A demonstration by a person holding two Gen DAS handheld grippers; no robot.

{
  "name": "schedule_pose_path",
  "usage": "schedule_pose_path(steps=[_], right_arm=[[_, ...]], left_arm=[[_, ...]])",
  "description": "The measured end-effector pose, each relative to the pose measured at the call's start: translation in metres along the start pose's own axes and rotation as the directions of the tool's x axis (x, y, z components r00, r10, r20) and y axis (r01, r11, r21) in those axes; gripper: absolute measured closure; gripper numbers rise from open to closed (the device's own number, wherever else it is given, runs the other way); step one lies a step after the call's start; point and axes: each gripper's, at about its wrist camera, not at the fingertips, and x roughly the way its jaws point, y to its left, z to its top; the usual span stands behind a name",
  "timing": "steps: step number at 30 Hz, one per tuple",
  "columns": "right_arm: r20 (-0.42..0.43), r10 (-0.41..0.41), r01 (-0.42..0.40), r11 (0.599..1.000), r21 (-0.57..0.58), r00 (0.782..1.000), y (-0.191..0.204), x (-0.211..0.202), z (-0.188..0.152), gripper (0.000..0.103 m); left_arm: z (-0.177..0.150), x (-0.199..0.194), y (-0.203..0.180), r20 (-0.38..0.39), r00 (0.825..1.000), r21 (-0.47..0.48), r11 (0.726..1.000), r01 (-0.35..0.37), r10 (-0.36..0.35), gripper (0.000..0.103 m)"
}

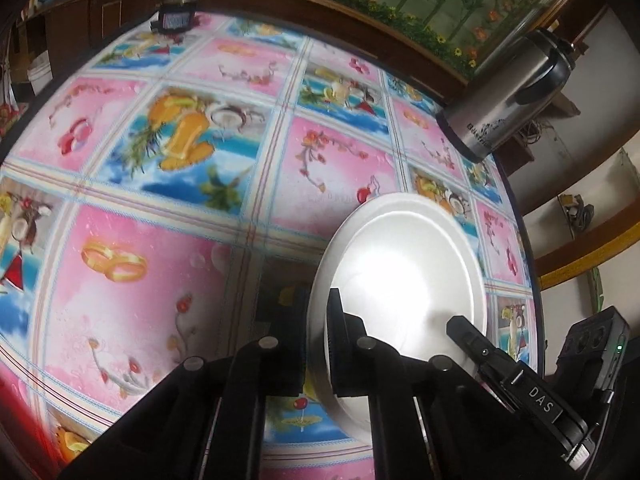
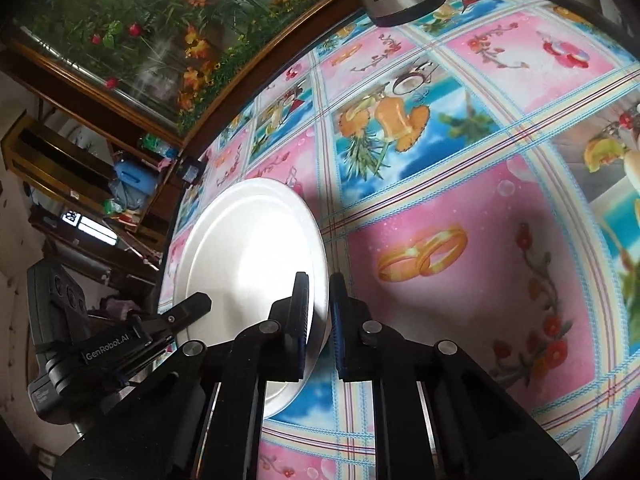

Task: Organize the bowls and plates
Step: 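Lift and carry the white bowl toward the plate stack with both grippers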

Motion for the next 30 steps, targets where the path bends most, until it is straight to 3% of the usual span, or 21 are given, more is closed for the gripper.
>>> schedule_pose_path(steps=[7, 18, 30], right_arm=[[-0.013, -0.025, 0.025, 1.0, 0.013, 1.0, -0.001, -0.007, -0.007, 0.097], [-0.02, 0.028, -0.026, 0.996, 0.083, 0.999, -0.018, -0.039, -0.039, 0.097], [0.007, 0.043, -0.043, 0.999, 0.019, 0.999, 0.0, -0.098, -0.089, 0.097]], left_arm=[[-0.022, -0.003, -0.01, 0.016, 0.997, 0.036, 0.997, -0.072, 0.071, 0.097], [-0.066, -0.027, -0.019, -0.02, 0.999, 0.092, 0.995, -0.039, 0.041, 0.096], [-0.122, -0.088, -0.027, 0.062, 0.995, 0.177, 0.98, -0.09, 0.081, 0.095]])
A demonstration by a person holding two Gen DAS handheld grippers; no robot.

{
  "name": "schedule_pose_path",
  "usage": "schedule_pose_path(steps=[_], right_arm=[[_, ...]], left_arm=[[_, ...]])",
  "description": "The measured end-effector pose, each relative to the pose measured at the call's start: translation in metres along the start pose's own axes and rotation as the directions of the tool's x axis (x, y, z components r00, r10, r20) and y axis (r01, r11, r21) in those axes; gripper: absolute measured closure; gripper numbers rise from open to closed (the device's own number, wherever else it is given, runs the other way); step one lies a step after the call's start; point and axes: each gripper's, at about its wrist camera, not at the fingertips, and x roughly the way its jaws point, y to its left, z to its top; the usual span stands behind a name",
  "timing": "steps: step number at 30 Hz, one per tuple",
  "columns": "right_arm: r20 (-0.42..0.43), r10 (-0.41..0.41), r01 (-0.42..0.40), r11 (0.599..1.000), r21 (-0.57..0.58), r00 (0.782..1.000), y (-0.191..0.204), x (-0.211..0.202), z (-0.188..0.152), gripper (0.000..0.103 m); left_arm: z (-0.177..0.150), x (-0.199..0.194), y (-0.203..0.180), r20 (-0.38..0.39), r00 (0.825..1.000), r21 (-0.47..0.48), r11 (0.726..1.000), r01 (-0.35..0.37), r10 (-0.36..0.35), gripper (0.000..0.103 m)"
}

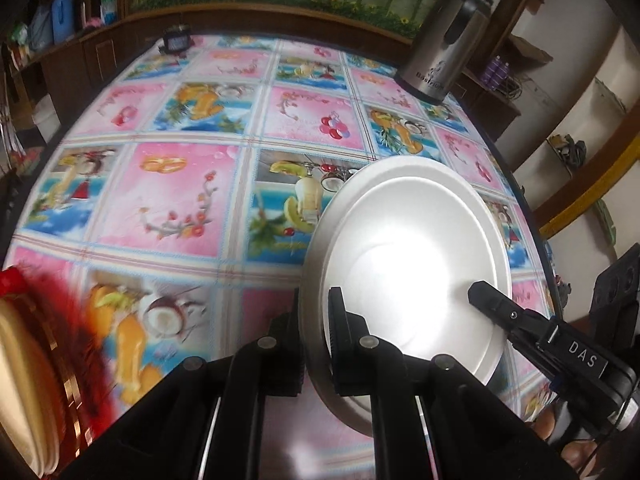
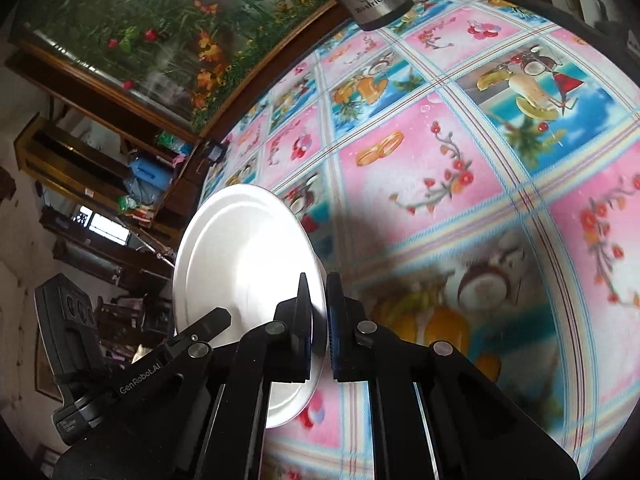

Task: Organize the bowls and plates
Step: 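Lift and carry the white bowl toward the plate stack with both grippers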

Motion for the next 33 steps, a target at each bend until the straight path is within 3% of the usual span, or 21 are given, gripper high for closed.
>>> schedule_pose_path(steps=[8, 18, 33], right_arm=[[-0.008, 0.06, -0.061, 0.996, -0.063, 0.998, 0.036, -0.013, -0.026, 0.097], [-0.057, 0.129, -0.137, 0.976, -0.171, 0.99, 0.107, 0.001, -0.059, 0.097], [-0.16, 0.175, -0.217, 0.927, -0.306, 0.971, 0.204, 0.04, -0.094, 0.096]], left_arm=[[-0.027, -0.052, 0.02, 0.098, 0.993, 0.005, 0.998, -0.069, 0.068, 0.093], [-0.046, -0.107, 0.074, 0.205, 0.964, -0.081, 0.984, -0.157, 0.171, 0.093], [-0.067, -0.156, 0.152, 0.251, 0.924, -0.225, 0.946, -0.233, 0.287, 0.092]])
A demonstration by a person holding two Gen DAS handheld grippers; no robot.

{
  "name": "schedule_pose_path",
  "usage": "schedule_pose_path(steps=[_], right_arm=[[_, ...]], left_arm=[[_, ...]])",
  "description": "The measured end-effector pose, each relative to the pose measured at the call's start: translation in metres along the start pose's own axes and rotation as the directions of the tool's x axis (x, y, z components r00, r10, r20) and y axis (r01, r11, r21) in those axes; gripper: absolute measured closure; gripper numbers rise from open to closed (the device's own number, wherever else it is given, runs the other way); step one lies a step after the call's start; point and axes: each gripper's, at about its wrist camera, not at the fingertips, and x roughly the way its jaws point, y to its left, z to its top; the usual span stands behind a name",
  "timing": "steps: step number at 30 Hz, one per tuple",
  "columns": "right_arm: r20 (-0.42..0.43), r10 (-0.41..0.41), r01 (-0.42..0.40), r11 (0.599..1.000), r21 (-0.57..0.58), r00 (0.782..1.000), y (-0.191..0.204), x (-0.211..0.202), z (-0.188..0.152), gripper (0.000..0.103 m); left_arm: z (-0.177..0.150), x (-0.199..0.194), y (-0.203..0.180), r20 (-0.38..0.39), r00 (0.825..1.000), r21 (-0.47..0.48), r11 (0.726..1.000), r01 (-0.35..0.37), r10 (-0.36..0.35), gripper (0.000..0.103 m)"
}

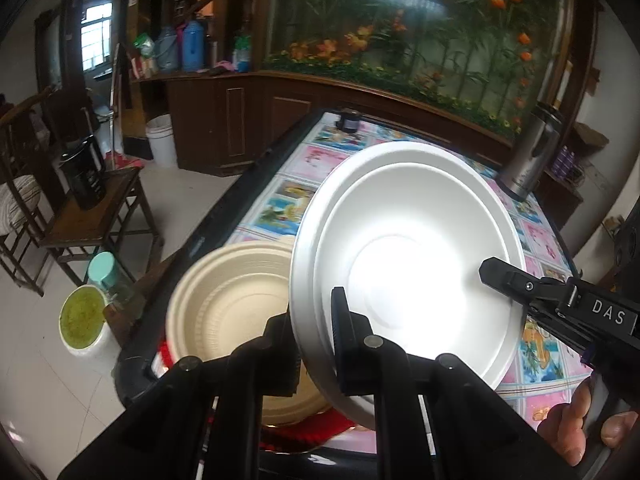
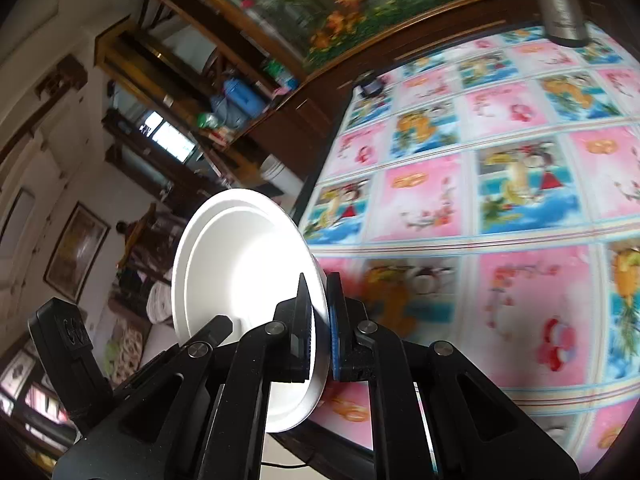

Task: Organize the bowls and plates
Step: 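Lift and carry the white bowl toward the plate stack with both grippers, then lower the white bowl onto the beige bowl on the stack with both grippers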

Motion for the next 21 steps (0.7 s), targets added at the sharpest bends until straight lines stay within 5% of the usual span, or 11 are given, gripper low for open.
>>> schedule_pose_path(steps=[11, 21], right_arm=[[-0.086, 0.052, -0.061, 0.992, -0.111, 0.995, 0.067, 0.052, -0.006, 0.097], [-0.17, 0.003, -0.019, 0.995, -0.095, 0.985, 0.06, 0.078, -0.015, 0.097]], left_arm=[[0.009, -0.012, 0.055, -0.002, 0.993, -0.063, 0.991, -0.121, 0.121, 0.09], [-0.004, 0.017, 0.063, -0.129, 0.989, -0.065, 0.995, -0.078, 0.069, 0.089]])
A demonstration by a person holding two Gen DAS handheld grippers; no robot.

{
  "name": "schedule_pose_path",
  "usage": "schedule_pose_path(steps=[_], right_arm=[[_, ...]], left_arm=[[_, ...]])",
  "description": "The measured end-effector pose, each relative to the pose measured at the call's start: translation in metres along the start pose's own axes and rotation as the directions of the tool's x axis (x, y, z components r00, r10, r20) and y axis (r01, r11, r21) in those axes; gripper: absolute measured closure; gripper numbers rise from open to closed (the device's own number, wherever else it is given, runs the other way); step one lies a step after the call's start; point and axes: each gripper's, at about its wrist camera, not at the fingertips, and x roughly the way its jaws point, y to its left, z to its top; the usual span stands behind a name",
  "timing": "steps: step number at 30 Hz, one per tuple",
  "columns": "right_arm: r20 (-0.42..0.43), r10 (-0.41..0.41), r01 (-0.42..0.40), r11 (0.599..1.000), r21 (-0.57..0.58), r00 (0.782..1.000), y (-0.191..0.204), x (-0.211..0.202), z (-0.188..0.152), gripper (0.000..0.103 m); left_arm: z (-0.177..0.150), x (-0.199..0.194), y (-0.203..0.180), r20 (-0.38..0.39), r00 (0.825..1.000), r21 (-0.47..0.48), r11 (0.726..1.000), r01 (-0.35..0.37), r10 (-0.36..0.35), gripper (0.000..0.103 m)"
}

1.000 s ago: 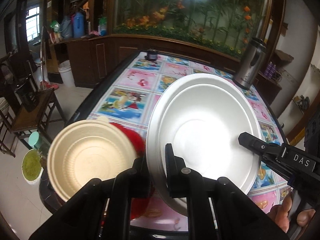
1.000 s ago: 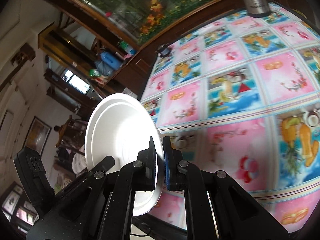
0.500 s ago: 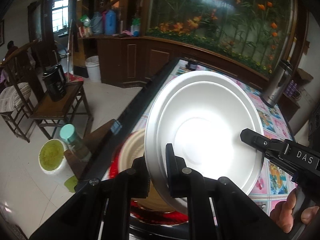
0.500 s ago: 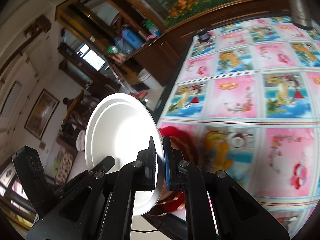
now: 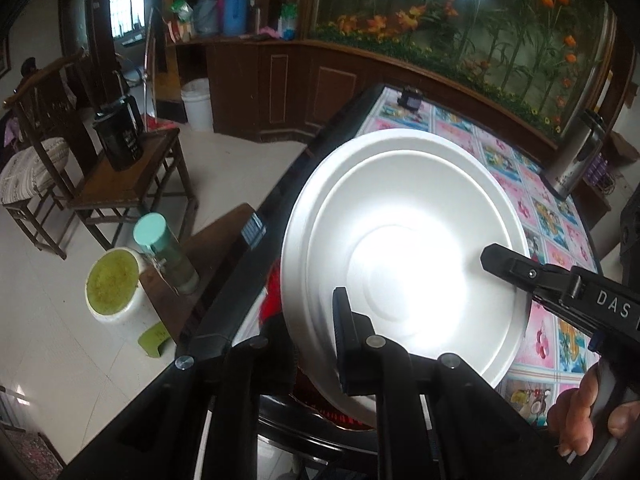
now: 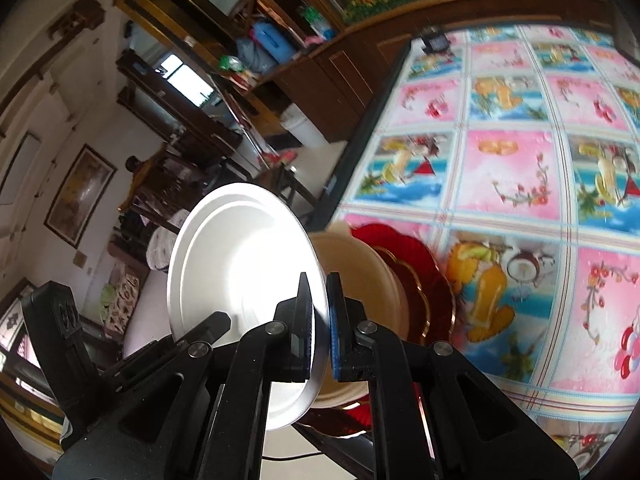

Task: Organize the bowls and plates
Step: 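Lower the white bowl onto the beige bowl on the stack with both grippers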

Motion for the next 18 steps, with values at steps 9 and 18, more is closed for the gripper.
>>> schedule_pose_path(steps=[9, 18], right_arm=[[-0.045, -0.01, 0.011, 1.0, 0.028, 0.999, -0.011, 0.012, -0.004, 0.097], [-0.068, -0.013, 0.016, 0.999, 0.047, 0.998, -0.018, 0.023, -0.006, 0.096]], left_arm=[[-0.007, 0.009, 0.003, -0.035, 0.999, 0.008, 1.0, -0.003, 0.003, 0.088], [-0.01, 0.017, 0.003, -0.058, 0.998, 0.016, 1.0, -0.022, 0.023, 0.088]])
